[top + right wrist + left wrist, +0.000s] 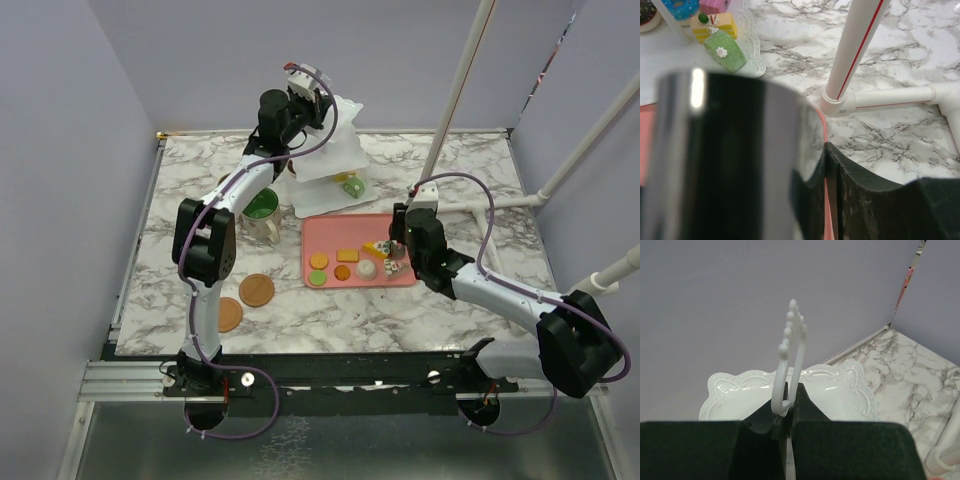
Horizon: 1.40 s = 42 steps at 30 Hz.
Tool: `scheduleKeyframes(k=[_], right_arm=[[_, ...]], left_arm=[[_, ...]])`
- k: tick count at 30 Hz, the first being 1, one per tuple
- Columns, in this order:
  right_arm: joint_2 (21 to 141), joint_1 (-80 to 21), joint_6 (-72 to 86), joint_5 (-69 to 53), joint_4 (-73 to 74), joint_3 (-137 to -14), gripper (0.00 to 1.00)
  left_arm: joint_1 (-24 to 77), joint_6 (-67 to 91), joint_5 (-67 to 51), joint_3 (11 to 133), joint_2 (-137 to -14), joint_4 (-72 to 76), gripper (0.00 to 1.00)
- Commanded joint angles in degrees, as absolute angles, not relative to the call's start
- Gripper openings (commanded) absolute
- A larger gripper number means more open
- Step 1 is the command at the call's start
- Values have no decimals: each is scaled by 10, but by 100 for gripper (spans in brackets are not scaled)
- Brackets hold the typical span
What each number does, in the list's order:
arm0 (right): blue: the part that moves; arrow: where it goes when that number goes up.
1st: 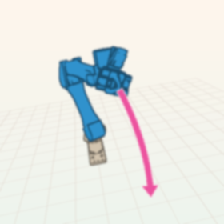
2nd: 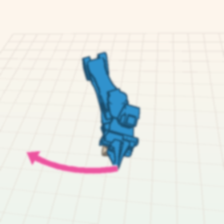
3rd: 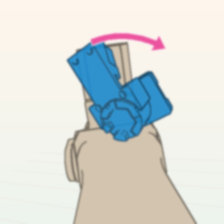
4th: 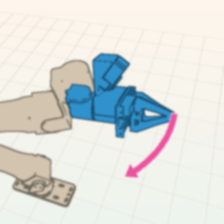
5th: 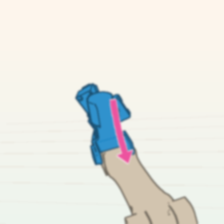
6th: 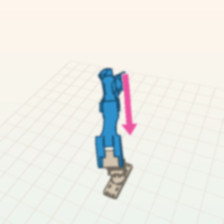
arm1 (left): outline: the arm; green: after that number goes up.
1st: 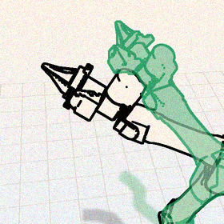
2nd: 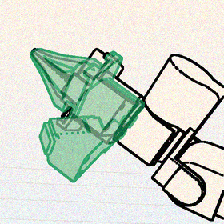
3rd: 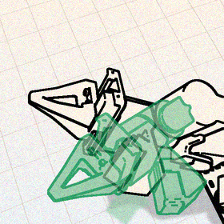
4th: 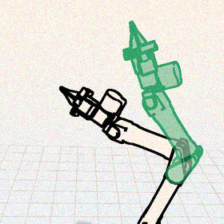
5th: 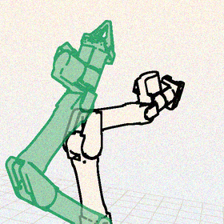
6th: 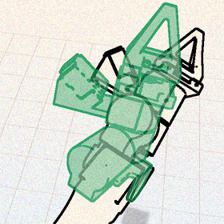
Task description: Serve the afternoon tea
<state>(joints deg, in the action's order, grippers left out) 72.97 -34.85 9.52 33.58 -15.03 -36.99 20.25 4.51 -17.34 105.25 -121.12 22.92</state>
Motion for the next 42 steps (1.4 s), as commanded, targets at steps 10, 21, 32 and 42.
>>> scheduleKeyframes(k=[10, 21, 32, 42], right_arm=[[717, -346, 98, 338, -150, -364, 24], [733, -347, 32, 241, -203, -453, 17], [849, -369, 17, 158, -330, -508, 17], [959, -370, -36, 129, -465, -548, 17]], left_arm=[[204, 45, -130, 1001, -1151, 256, 46], [191, 38, -128, 978, -1119, 233, 58], [182, 31, -129, 964, -1099, 220, 59], [180, 26, -136, 959, -1095, 213, 59]])
